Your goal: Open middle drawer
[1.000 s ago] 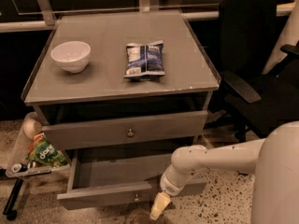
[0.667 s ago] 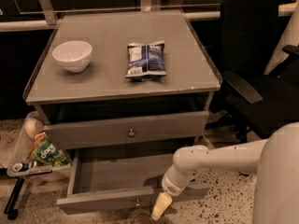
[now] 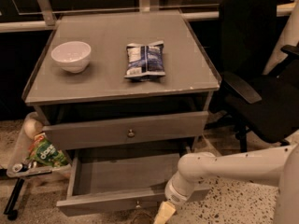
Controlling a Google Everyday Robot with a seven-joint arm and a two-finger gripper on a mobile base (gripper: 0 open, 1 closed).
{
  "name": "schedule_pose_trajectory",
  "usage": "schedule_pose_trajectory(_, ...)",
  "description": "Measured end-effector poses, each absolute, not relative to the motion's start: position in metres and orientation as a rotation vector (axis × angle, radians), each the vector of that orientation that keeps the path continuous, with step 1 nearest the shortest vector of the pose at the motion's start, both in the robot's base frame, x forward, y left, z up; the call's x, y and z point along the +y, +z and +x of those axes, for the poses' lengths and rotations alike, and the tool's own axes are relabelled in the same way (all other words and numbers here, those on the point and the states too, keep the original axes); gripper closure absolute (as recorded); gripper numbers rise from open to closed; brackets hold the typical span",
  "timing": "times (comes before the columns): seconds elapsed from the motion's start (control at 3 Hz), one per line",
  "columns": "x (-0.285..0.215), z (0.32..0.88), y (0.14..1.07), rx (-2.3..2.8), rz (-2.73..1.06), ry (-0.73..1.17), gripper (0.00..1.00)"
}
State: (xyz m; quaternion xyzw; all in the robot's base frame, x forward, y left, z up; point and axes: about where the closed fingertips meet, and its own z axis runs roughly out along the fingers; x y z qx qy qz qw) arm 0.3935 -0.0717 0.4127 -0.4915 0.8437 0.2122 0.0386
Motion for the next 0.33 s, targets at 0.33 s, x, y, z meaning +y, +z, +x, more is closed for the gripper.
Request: schedule_pose_trajectory(0.33, -0.0691, 0.3939, 0.4158, 2.593, -1.500, 0.659, 0.00)
